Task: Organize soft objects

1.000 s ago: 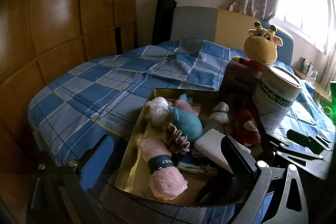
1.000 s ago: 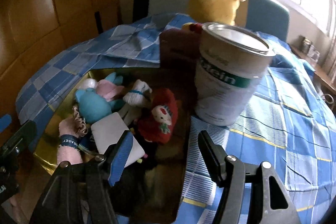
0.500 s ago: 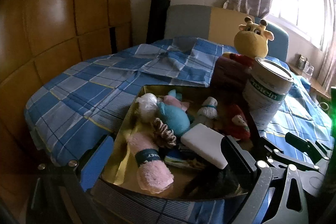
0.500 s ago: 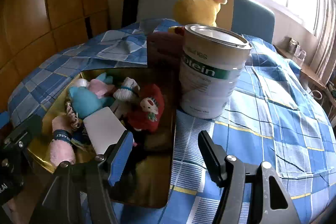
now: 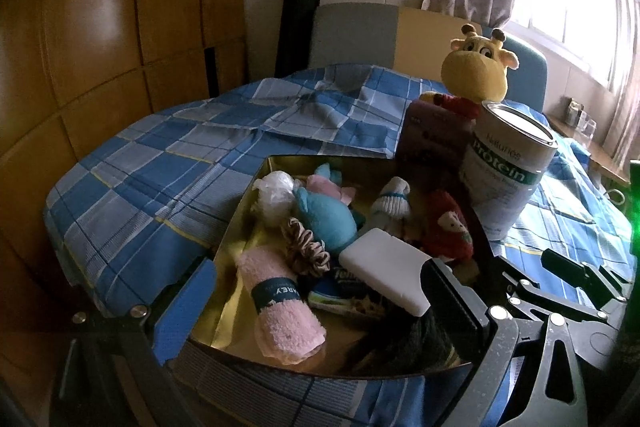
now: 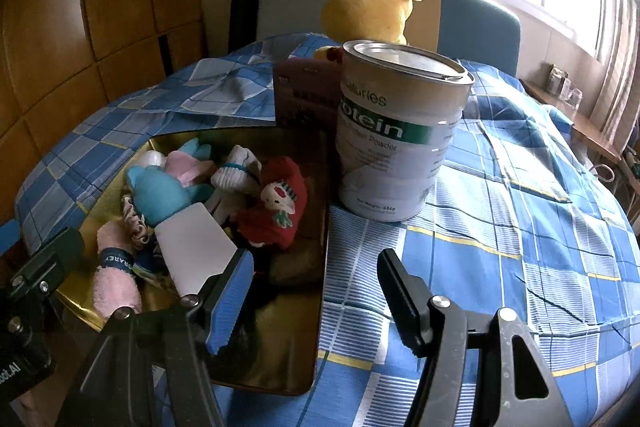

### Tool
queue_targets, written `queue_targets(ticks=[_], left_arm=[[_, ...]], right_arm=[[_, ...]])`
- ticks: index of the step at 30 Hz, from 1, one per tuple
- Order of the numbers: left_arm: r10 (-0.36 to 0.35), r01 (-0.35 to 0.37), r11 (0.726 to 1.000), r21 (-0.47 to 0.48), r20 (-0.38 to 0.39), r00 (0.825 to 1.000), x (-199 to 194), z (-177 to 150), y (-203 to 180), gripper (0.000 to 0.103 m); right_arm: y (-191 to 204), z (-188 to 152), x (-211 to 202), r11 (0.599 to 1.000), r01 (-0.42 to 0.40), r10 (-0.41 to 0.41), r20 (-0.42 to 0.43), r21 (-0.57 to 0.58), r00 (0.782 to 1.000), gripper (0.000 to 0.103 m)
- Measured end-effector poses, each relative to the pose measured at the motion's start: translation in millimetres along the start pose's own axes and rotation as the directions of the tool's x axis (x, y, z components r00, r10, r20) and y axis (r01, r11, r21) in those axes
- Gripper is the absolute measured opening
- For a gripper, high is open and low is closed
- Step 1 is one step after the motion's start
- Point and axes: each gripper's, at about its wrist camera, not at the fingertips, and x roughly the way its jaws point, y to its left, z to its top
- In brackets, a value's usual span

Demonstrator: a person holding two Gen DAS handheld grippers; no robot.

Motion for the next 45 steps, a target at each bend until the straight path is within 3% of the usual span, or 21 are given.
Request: queue_targets(ticks=[45], left_arm=[[-0.014, 0.014, 1.000, -0.003, -0.018, 1.000, 1.0, -2.8, 0.3, 0.103]], right_arm=[[0.7, -3.8, 3.5, 1.000, -0.002, 0.002, -0.019, 0.009, 1.000, 0.065]])
